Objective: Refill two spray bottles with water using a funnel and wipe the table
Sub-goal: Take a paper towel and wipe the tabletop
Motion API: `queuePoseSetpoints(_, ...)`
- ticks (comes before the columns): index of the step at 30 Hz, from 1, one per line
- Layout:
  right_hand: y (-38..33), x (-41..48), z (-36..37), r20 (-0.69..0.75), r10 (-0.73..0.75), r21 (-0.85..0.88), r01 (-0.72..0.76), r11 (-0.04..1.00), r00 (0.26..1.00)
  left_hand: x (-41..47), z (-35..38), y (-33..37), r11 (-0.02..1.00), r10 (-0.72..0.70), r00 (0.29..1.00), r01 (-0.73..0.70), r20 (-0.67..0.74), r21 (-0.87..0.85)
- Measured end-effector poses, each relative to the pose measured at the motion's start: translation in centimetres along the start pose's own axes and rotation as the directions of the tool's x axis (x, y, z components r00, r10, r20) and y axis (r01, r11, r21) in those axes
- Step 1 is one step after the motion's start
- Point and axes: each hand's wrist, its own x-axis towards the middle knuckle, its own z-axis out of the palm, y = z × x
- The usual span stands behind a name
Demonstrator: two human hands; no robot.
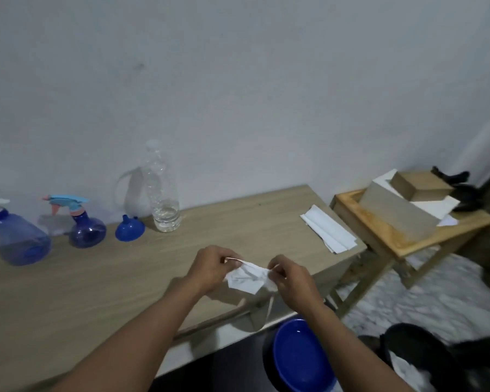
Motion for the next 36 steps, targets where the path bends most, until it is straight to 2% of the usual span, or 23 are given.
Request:
queuePoseSetpoints(4,-0.8,-1.9,-3.5,-0.117,0.03,0.044,-0.025,0.999,0.993,1.0,-0.7,3.6,0.989,0.077,0.997,-0.074,0.024,-0.127)
queuePoseSetpoints(6,-1.0,-3.1,-5.3,-0.172,0.056,0.066,-0.045,0.997,0.984,1.4,-0.5,5.7,0.978,0.13,0.987,-0.112,0.09,-0.177)
queuePoseSetpoints(9,-0.4,-5.2,-8.0,-0.26,0.107,0.084,-0.088,0.993,0.96,1.9,0.6,8.9,0.955,0.163,0.963,-0.098,0.216,-0.281)
queuePoseSetpoints(19,8.0,-13.4,-17.3,-0.466,0.326,0.165,-0.281,0.945,0.823,4.7,12.3,19.2,0.937,0.312,0.837,-0.193,0.45,-0.29)
queuePoseSetpoints(24,16.4,-15.2,-20.7,-0.493,0.448,0.255,-0.368,0.894,0.746,7.4,22.4,23.8,0.944,0.322,0.772,-0.22,0.548,-0.245)
queuePoseSetpoints(29,28.2,-14.8,-24.2,-0.474,0.556,0.308,-0.464,0.831,0.683,12.0,35.2,27.6,0.96,0.278,0.729,-0.201,0.625,-0.193)
queuePoseSetpoints(33,39.0,-13.9,-25.8,-0.459,0.653,0.356,-0.549,0.756,0.603,16.1,47.3,28.3,0.972,0.232,0.705,-0.19,0.67,-0.137)
queuePoseSetpoints(36,46.8,-13.6,-25.3,-0.434,0.729,0.379,-0.627,0.681,0.529,18.0,55.8,27.2,0.974,0.217,0.715,-0.206,0.664,-0.096)
